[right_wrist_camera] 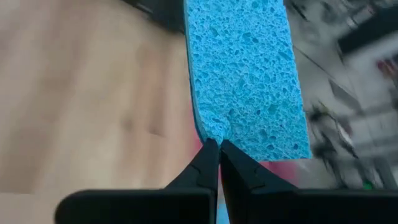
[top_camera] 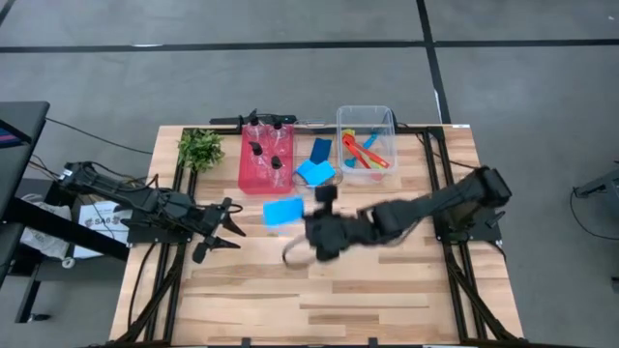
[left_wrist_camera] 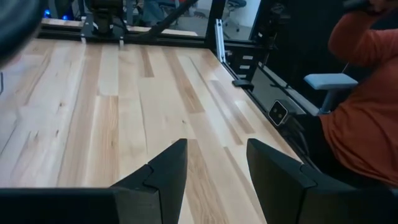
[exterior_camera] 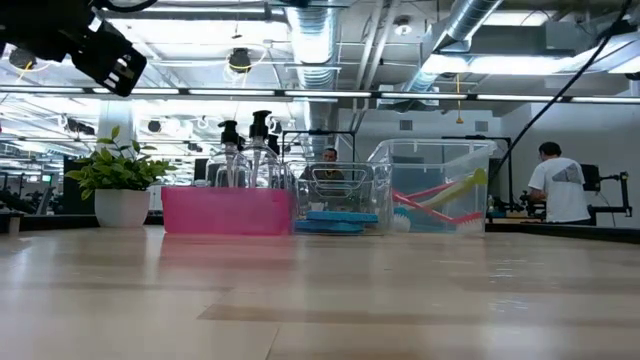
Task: Pick & Place Kitchen Sink Supplies
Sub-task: Put the blue sponge into the left transparent bin
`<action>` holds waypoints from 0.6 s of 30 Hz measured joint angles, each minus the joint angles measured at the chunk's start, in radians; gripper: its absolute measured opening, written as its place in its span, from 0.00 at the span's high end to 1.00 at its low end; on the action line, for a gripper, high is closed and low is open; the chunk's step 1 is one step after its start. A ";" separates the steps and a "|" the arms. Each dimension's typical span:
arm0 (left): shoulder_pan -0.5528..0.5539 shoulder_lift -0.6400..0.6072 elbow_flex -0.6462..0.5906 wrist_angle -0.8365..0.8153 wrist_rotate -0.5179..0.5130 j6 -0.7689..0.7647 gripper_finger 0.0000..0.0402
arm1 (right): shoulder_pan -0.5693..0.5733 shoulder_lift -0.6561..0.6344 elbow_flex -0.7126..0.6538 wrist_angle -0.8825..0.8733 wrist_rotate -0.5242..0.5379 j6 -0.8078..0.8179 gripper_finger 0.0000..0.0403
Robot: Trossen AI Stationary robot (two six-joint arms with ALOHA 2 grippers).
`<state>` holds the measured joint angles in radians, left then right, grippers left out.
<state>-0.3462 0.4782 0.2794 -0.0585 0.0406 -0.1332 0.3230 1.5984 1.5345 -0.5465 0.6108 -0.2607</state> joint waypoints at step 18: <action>0.000 0.098 0.000 0.063 -0.042 0.028 0.58 | -0.526 0.122 0.000 -0.240 -0.114 0.177 1.00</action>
<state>-0.3458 0.5762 0.2794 0.0045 -0.0009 -0.1047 -0.2034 1.7202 1.5345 -0.7868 0.4968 -0.0841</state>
